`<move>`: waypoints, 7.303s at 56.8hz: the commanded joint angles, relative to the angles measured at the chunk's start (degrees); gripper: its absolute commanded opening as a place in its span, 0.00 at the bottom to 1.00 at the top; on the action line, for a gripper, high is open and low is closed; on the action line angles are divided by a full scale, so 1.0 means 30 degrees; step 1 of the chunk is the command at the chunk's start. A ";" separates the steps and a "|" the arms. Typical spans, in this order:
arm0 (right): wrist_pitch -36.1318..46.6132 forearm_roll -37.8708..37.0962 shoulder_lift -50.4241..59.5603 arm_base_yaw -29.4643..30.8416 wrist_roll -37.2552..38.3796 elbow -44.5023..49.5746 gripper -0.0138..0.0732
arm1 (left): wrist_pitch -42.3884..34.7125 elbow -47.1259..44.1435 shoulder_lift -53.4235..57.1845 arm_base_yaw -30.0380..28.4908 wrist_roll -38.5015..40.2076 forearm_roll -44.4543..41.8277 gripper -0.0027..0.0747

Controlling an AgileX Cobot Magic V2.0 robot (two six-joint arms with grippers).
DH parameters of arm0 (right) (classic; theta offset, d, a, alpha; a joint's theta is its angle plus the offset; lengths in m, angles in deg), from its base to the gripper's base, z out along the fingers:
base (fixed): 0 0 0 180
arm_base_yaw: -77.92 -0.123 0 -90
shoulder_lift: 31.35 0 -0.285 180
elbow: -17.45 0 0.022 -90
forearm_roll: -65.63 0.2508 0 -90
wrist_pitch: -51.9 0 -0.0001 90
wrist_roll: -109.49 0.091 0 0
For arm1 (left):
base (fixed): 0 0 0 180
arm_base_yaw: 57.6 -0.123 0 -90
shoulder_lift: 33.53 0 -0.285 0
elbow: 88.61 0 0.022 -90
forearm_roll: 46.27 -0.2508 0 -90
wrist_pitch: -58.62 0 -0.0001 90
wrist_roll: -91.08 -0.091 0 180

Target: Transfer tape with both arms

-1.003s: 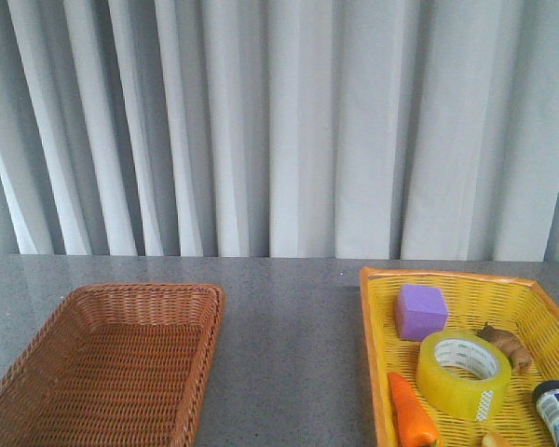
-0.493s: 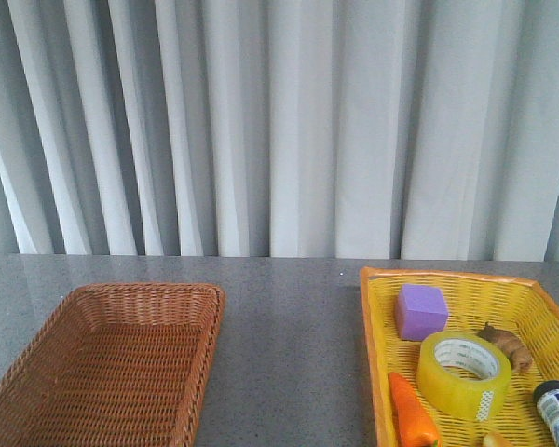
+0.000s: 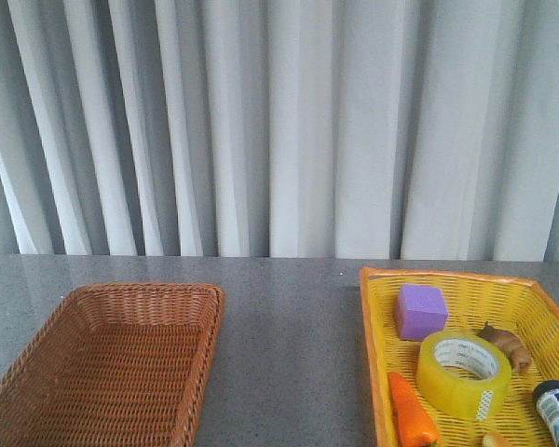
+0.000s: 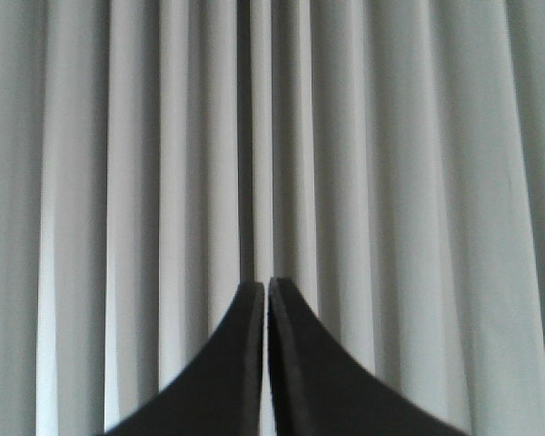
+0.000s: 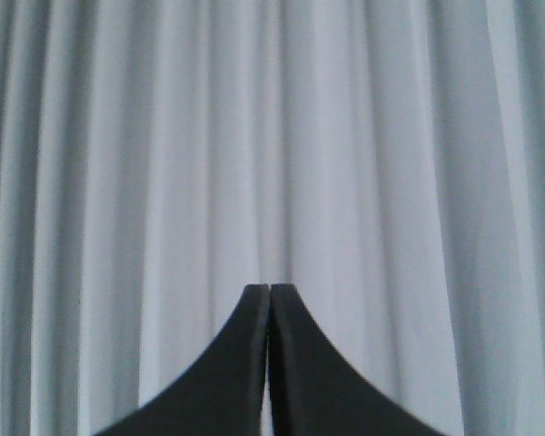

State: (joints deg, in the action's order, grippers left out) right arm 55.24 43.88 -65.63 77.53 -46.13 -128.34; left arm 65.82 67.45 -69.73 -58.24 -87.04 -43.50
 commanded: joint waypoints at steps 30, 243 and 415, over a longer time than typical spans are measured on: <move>-0.4466 0.0503 -1.1947 -0.0001 0.0102 -0.4662 0.15 | 0.2485 0.5849 -1.2178 0.0087 0.0173 0.0231 0.03; -1.9334 0.7926 -3.0251 -0.7808 -1.2118 -2.3333 0.15 | 0.3962 0.5889 -1.5919 0.0087 -0.0628 0.3196 0.75; -1.9940 0.7778 -1.9476 0.2492 -1.0262 -1.6812 0.15 | 1.4749 2.2133 -3.0903 0.9769 -0.0809 0.0012 0.64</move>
State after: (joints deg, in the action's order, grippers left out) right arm -7.26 67.16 -126.20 84.63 -76.27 -177.43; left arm 112.06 131.57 -165.07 -29.62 -90.05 -43.30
